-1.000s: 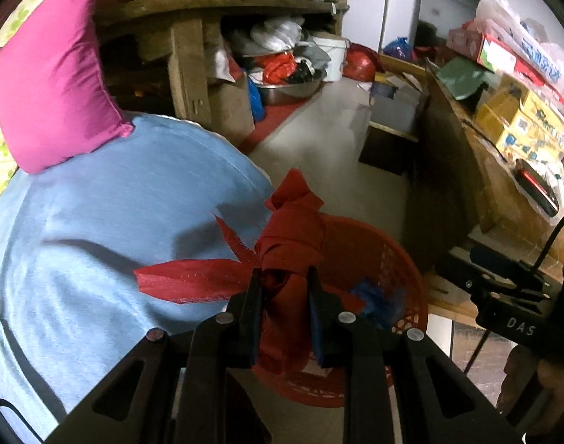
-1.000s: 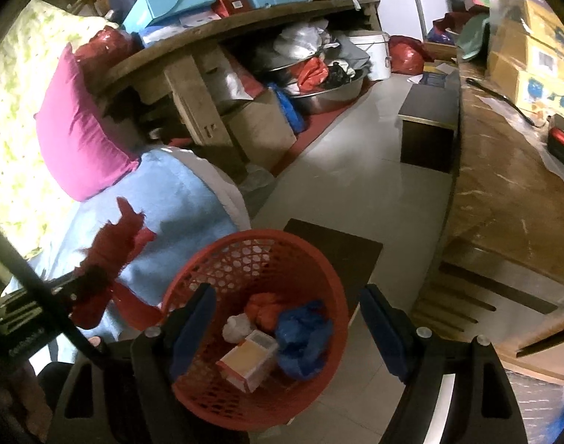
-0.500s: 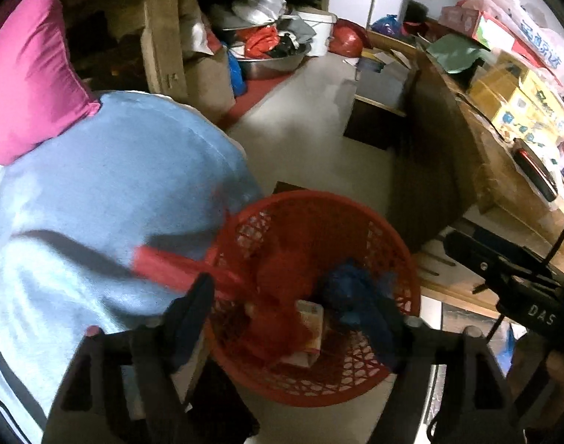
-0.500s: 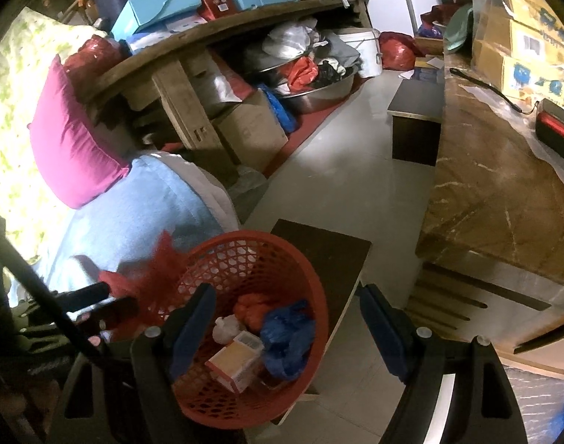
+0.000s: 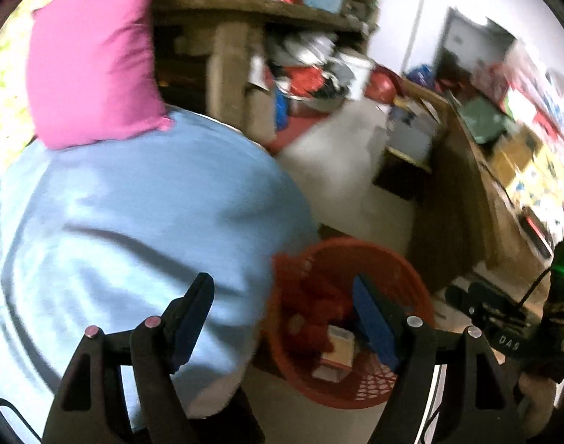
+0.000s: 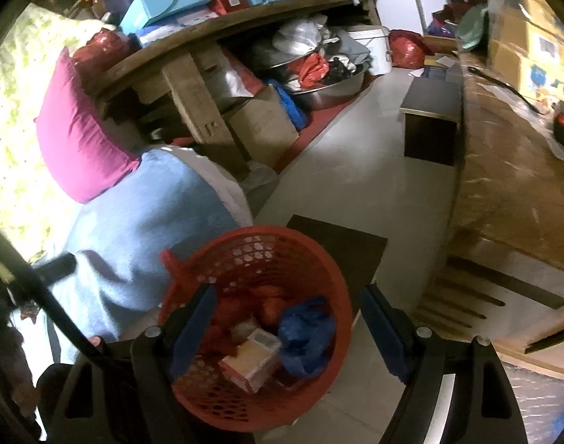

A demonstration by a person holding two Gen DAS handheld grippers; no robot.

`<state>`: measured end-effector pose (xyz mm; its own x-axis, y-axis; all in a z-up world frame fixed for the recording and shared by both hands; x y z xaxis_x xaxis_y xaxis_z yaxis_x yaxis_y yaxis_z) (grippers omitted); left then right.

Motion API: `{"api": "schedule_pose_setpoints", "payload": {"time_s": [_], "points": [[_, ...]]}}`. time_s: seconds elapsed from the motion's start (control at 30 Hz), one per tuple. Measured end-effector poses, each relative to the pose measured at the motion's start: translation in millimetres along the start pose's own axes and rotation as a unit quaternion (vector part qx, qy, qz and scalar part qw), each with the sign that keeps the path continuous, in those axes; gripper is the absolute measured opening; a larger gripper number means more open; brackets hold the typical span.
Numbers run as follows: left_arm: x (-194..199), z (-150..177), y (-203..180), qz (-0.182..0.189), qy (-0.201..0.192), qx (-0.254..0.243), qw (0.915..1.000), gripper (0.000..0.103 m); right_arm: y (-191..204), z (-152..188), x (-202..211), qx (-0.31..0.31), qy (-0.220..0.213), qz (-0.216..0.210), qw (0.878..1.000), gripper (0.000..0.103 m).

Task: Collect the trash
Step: 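Move both tools back over the blanket toward the remaining trash, then grasp the black plastic bag with the right tool and lift it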

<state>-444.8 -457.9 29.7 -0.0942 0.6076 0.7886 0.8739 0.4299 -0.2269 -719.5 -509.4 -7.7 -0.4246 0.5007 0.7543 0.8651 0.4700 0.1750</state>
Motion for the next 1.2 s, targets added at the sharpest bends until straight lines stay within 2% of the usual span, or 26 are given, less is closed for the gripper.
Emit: {"api": "schedule_pose_setpoints", "payload": {"time_s": [0.13, 0.3, 0.67, 0.8, 1.0, 1.13, 1.2], "points": [[24, -12, 50, -0.026, -0.031, 0.036, 0.9985, 0.078, 26, -6, -5, 0.021, 0.002, -0.013, 1.0, 0.083], [47, -12, 113, -0.063, -0.053, 0.08, 0.9934, 0.078, 70, -16, -14, 0.056, 0.0, -0.035, 0.998, 0.083], [87, 20, 249, -0.132, -0.082, 0.177, 0.9719, 0.078, 202, -45, -24, 0.151, -0.01, -0.101, 0.983, 0.083], [95, 34, 297, -0.151, -0.087, 0.211, 0.9618, 0.078, 252, -48, -25, 0.188, -0.011, -0.122, 0.975, 0.083], [115, 57, 367, -0.187, -0.101, 0.262, 0.9413, 0.078, 311, -42, -32, 0.243, -0.002, -0.143, 0.959, 0.083], [130, 67, 415, -0.219, -0.118, 0.287, 0.9252, 0.078, 357, -37, -39, 0.294, 0.006, -0.158, 0.943, 0.083], [137, 69, 431, -0.23, -0.126, 0.296, 0.9184, 0.078, 388, -33, -43, 0.329, 0.01, -0.171, 0.929, 0.083]]}}
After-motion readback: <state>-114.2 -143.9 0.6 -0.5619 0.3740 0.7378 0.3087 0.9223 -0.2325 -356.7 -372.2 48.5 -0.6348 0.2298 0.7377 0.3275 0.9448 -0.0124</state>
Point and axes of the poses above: each gripper's, at about its wrist camera, not at the fingertips, and x roughly against the way its jaws point, y to its left, z to its underside, the point moved 9 cm from there along -x, roughly the way its jaws point, and after that the axes turned 13 degrees about x, right-handed, at the moved point
